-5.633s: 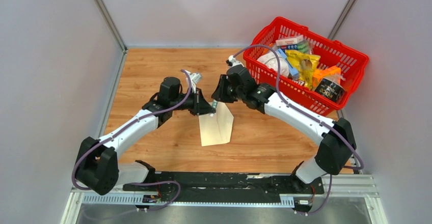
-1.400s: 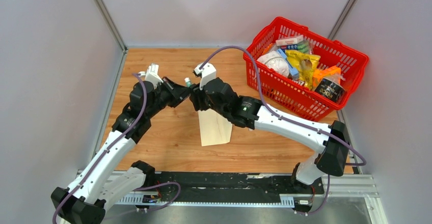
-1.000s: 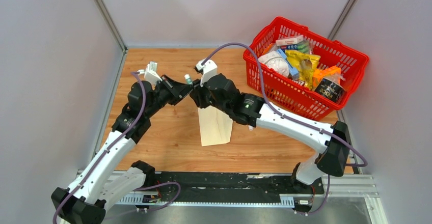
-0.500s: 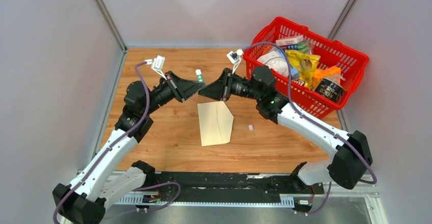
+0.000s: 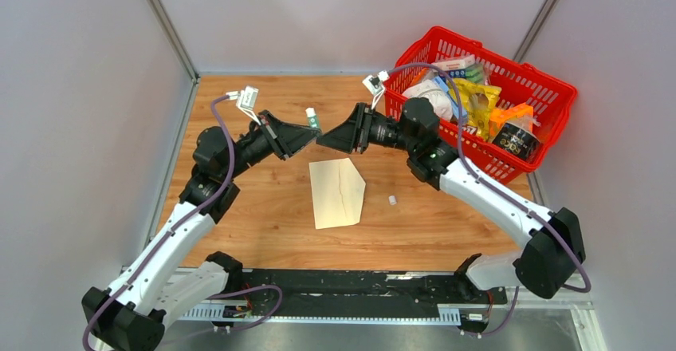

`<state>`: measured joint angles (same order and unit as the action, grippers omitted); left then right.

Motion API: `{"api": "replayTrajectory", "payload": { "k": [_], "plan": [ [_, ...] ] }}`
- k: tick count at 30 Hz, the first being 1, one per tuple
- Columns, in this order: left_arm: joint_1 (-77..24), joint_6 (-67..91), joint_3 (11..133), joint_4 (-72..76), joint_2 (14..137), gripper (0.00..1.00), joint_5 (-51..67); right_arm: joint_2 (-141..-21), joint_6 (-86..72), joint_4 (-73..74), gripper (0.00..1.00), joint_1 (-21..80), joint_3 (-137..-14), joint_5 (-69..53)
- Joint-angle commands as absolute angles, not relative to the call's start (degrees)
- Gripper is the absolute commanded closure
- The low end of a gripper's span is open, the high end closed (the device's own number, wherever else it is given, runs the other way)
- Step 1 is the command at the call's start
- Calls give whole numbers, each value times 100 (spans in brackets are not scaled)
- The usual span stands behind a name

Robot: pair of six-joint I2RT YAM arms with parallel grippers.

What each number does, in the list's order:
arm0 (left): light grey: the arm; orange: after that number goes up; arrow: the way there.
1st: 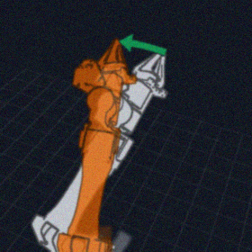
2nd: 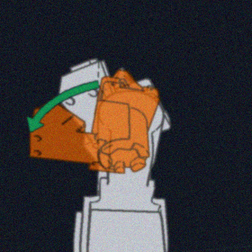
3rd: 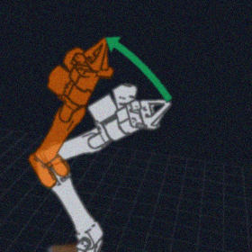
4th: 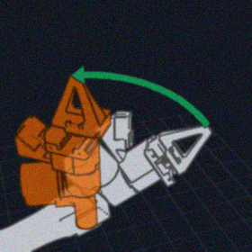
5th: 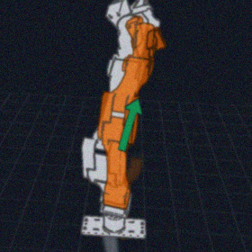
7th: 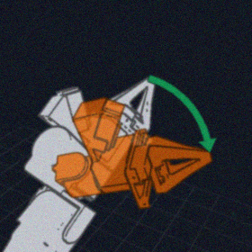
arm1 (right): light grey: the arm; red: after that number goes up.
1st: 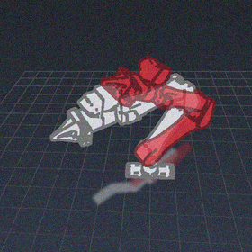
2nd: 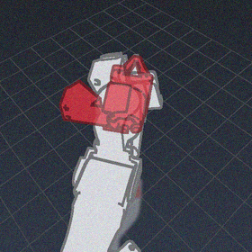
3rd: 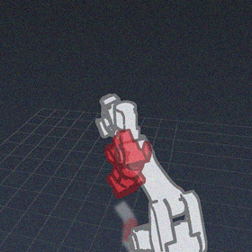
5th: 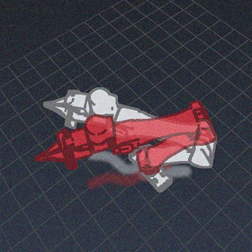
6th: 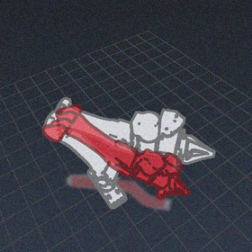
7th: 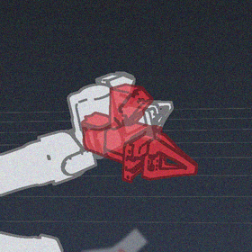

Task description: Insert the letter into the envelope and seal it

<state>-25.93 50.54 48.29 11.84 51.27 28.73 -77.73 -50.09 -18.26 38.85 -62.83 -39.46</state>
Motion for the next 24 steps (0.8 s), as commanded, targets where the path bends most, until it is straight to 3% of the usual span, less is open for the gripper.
{"api": "replayTrajectory", "payload": {
  "k": [1, 6, 10, 24],
  "plan": [
    [-2531, 4833, 5229, 494, 4799, 100, 2287, -7278, -3466, 320, 38, 4050, -7092, -1693],
    [-2540, 5009, 5510, 26, 4834, 100, 1785, -7303, -2261, 1238, 37, 4920, -7628, 374],
    [-2540, 5115, 5713, -465, 4878, 100, 1495, -7584, -1619, 1476, 37, 5483, -8006, 1255],
    [-2549, 5326, 5836, -703, 4931, 100, 1476, -8639, -704, 1564, 42, 6319, -9087, 2478]
  ]
}}
